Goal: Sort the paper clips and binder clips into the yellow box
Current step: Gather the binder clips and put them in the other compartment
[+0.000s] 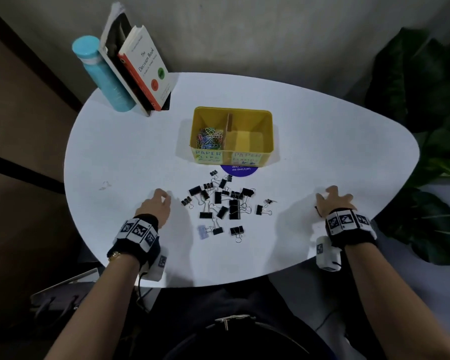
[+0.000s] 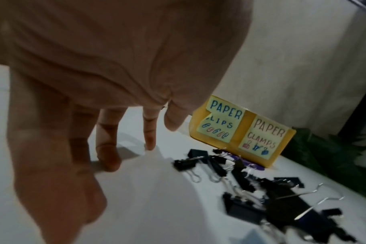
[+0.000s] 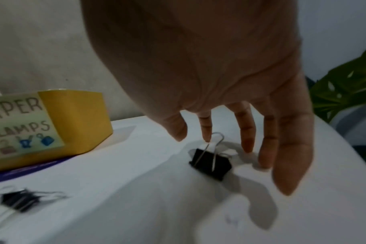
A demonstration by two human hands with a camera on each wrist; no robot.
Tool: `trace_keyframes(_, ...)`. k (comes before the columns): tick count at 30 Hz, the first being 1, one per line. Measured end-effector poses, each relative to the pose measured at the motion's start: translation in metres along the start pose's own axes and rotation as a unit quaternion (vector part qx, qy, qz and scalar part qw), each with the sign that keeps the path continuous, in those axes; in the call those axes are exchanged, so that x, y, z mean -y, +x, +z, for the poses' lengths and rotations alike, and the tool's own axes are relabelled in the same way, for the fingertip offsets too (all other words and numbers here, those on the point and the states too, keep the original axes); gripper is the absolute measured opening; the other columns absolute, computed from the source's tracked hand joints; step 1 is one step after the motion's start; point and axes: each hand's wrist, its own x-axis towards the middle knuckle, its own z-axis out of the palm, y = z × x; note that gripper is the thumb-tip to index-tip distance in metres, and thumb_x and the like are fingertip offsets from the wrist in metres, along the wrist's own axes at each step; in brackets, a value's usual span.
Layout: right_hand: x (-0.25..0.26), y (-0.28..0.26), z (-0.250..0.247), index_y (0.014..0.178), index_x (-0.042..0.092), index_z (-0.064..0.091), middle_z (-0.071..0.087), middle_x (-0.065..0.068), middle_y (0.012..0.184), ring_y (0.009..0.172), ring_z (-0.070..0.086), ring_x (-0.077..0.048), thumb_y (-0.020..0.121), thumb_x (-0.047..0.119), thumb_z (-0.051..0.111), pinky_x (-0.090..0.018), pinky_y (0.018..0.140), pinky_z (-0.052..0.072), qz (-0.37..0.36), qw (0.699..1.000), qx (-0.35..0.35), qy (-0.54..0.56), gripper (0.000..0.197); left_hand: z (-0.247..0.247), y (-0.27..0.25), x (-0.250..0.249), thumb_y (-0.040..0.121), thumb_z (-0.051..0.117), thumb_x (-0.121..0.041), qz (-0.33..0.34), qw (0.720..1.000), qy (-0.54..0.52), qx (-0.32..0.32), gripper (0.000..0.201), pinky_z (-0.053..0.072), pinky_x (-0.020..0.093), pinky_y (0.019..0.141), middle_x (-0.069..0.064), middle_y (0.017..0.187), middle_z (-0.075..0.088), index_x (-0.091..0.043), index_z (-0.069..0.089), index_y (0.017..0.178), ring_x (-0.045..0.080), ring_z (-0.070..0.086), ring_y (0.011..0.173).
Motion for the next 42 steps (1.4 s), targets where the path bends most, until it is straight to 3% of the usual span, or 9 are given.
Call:
trace_keyframes(3,0.012,-0.014,0.016,0.122,0.013,0.038,0.034,-0.023,0.126,0.1,0.053,-0.049,0.094,0.035,0.043,-0.048,0.086,0.047,-0.027,0.998,-0.002,0.055,0.036,0.01,-0.012,-0.018,0.095,0.033,-0.046,-0.021,0.987,-0.135,0.091,0.026,0.058,0.041,0.05,0.013,0.12,0.044,-0.03,0.045,0.112,0.037,0.065,0.076)
trace_keyframes(7,0.05,-0.045,0.032,0.123,0.014,0.04,0.029,-0.016,0.129,0.091,0.057,-0.043,0.09,0.034,0.051,-0.051,0.078,0.056,-0.114,0.983,0.089,0.11,0.039,0.029,-0.02,-0.039,0.09,0.047,-0.043,0.03,0.986,-0.11,0.124,0.023,0.059,0.048,0.054,0.007,0.127,0.028,-0.036,0.047,0.112,0.035,0.057,0.092)
trace_keyframes(11,0.073,-0.067,0.04,0.133,0.024,0.034,0.021,-0.007,0.133,0.093,0.057,-0.034,0.077,0.038,0.066,-0.041,0.065,0.06,-0.208,0.959,0.174,0.08,0.066,0.04,-0.026,-0.047,0.054,0.085,-0.036,0.088,0.983,0.004,0.164,0.093,0.06,0.047,0.064,0.002,0.129,0.018,-0.036,0.029,0.129,0.033,0.046,0.109)
trace_keyframes(17,0.081,-0.089,0.056,0.142,0.023,0.015,0.014,-0.012,0.141,0.119,0.046,-0.037,0.03,0.073,0.079,-0.047,0.095,0.048,-0.293,0.941,0.143,-0.092,0.138,0.062,-0.031,-0.037,0.04,0.093,-0.034,0.17,0.974,0.144,0.045,0.109,0.052,0.05,0.085,0.01,0.126,0.023,-0.028,0.027,0.127,0.033,0.042,0.108)
trace_keyframes(26,0.08,-0.092,0.068,0.12,0.019,0.044,0.028,-0.004,0.115,0.092,0.049,-0.022,0.061,0.038,0.086,-0.038,0.092,0.048,-0.407,0.898,0.133,0.104,0.075,0.067,-0.02,-0.032,0.087,0.054,-0.008,0.262,0.955,0.13,-0.048,0.017,0.05,0.045,0.073,0.016,0.111,0.045,-0.002,0.053,0.103,0.033,0.052,0.087)
trace_keyframes(30,0.071,-0.084,0.063,0.123,0.025,0.044,0.029,-0.004,0.121,0.087,0.055,-0.023,0.064,0.028,0.087,-0.031,0.082,0.049,-0.425,0.888,0.156,0.081,0.073,0.061,-0.014,-0.027,0.083,0.061,-0.004,0.233,0.97,0.008,-0.07,0.004,0.054,0.039,0.071,0.012,0.097,0.05,-0.007,0.061,0.084,0.031,0.06,0.073)
trace_keyframes(34,0.072,-0.081,0.062,0.113,0.019,0.051,0.038,-0.007,0.113,0.075,0.059,-0.027,0.076,0.016,0.076,-0.03,0.072,0.047,-0.441,0.893,0.087,0.022,0.045,0.05,-0.007,-0.026,0.077,0.067,0.003,0.189,0.974,-0.114,-0.059,0.034,0.059,0.041,0.06,0.016,0.083,0.057,-0.023,0.055,0.06,0.032,0.065,0.063)
trace_keyframes(38,0.072,-0.079,0.062,0.102,0.018,0.056,0.044,-0.006,0.104,0.065,0.054,-0.025,0.072,0.01,0.067,-0.025,0.063,0.04,-0.408,0.912,0.025,0.025,0.033,0.039,-0.009,-0.031,0.076,0.068,0.007,0.166,0.967,-0.189,-0.029,0.023,0.06,0.042,0.058,0.017,0.06,0.063,-0.011,0.06,0.065,0.032,0.064,0.054)
trace_keyframes(42,0.072,-0.074,0.053,0.09,0.018,0.061,0.045,-0.001,0.091,0.065,0.052,-0.019,0.066,0.008,0.071,-0.028,0.064,0.043,-0.369,0.925,0.003,0.094,0.028,0.019,-0.026,-0.057,0.076,0.072,0.003,0.164,0.946,-0.278,-0.022,0.006,0.059,0.029,0.051,0.014,0.066,0.063,0.001,0.067,0.078,0.009,0.061,0.045)
